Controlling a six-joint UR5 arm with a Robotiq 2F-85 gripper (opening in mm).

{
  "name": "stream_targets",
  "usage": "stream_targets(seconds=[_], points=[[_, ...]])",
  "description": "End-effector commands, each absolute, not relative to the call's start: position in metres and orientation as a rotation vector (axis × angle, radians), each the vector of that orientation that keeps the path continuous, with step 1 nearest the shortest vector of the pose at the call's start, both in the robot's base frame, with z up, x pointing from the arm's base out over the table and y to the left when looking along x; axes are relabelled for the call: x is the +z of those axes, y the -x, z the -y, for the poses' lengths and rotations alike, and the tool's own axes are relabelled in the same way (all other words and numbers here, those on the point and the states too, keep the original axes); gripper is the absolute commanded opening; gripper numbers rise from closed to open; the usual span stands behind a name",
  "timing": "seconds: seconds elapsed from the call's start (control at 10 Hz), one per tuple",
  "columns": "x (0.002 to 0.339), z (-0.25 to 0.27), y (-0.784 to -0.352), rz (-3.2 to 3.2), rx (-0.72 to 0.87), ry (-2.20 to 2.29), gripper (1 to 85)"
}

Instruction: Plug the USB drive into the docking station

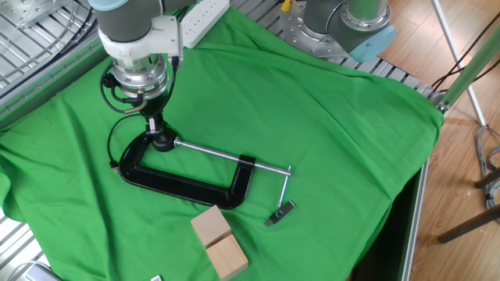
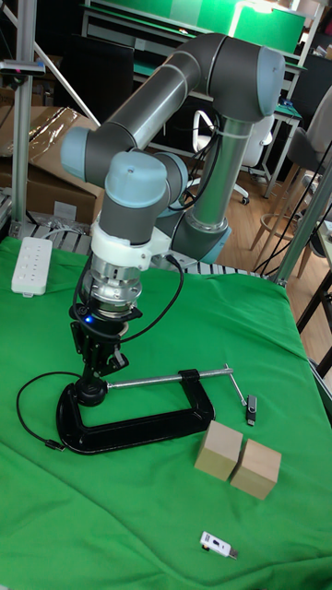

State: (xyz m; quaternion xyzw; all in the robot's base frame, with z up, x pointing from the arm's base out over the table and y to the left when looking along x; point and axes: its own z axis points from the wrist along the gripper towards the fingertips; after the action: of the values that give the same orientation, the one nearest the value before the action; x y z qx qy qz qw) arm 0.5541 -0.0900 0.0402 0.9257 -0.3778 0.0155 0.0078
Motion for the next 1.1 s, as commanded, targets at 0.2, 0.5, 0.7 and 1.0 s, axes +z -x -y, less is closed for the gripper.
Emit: stream_targets(seconds=[0.2,0.5,0.7,1.0], points=[[0.0406,0.0888,-0.5559,1.191,0.057,-2.904,1.7],[0.04,0.0903,-0.555,1.191,0.059,-2.909,1.7],[0.0398,0.0896,-0.5559,1.195,0.064,-2.908,1.7],[0.0411,0.0886,-0.5587,1.206,0.08,-2.897,1.7]])
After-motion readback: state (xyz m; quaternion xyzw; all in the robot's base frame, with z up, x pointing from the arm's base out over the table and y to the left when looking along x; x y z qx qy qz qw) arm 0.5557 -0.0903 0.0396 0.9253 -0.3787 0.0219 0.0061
